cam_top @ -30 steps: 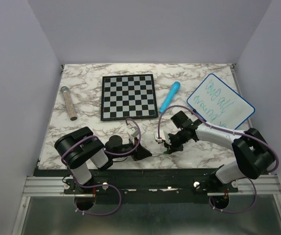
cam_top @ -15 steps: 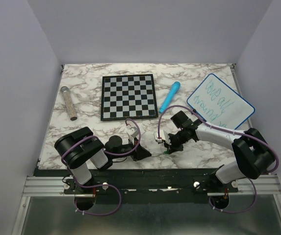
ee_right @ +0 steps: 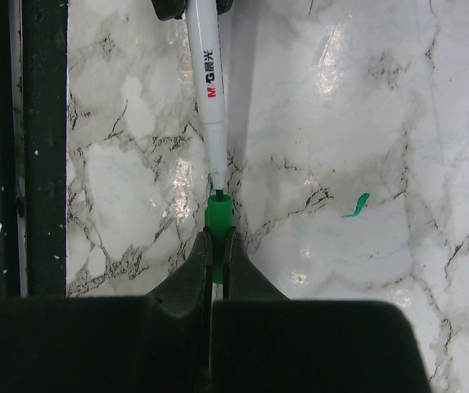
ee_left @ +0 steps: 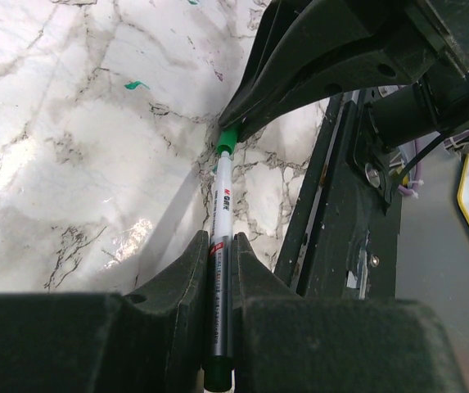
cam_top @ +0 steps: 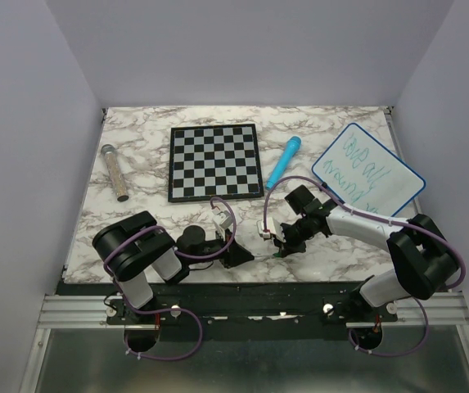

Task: Write a sentence on the whiteboard
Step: Insert the whiteboard marker without the cap into the pen cap, then put down the whiteboard marker at the center of the board.

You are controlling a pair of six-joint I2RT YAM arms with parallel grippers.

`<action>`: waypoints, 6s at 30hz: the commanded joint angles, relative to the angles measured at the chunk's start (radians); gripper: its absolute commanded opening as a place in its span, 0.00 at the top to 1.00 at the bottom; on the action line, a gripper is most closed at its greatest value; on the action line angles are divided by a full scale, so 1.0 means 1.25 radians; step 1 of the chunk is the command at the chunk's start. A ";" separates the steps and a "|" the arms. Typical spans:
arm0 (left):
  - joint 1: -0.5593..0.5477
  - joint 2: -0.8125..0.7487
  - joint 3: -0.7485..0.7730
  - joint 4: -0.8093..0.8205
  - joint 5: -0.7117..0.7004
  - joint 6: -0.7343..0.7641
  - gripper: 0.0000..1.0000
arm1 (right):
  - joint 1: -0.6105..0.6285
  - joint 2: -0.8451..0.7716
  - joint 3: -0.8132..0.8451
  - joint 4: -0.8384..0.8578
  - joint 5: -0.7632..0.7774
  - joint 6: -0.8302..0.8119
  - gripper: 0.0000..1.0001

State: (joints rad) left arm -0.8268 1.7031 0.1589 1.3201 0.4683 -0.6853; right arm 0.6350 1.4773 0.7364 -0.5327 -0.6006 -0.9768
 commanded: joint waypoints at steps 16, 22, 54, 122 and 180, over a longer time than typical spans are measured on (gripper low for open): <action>-0.006 0.041 0.032 0.293 0.016 0.007 1.00 | 0.000 0.000 0.027 0.000 -0.052 0.012 1.00; -0.009 0.054 0.058 0.293 0.024 0.001 1.00 | 0.000 0.007 0.033 -0.002 -0.075 0.013 0.99; -0.013 0.087 0.128 0.293 0.059 -0.010 1.00 | -0.001 -0.087 0.094 -0.066 -0.095 0.059 0.62; -0.169 0.176 0.408 0.228 -0.015 0.045 1.00 | -0.008 0.002 0.197 -0.197 -0.340 0.066 1.00; 0.027 -0.026 0.116 -0.013 -0.043 0.082 1.00 | -0.287 -0.157 0.207 -0.190 -0.271 0.119 0.00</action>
State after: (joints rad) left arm -0.8383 1.6402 0.2962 1.2995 0.4618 -0.5945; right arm 0.3008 1.3006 1.0107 -0.8360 -0.9314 -0.8791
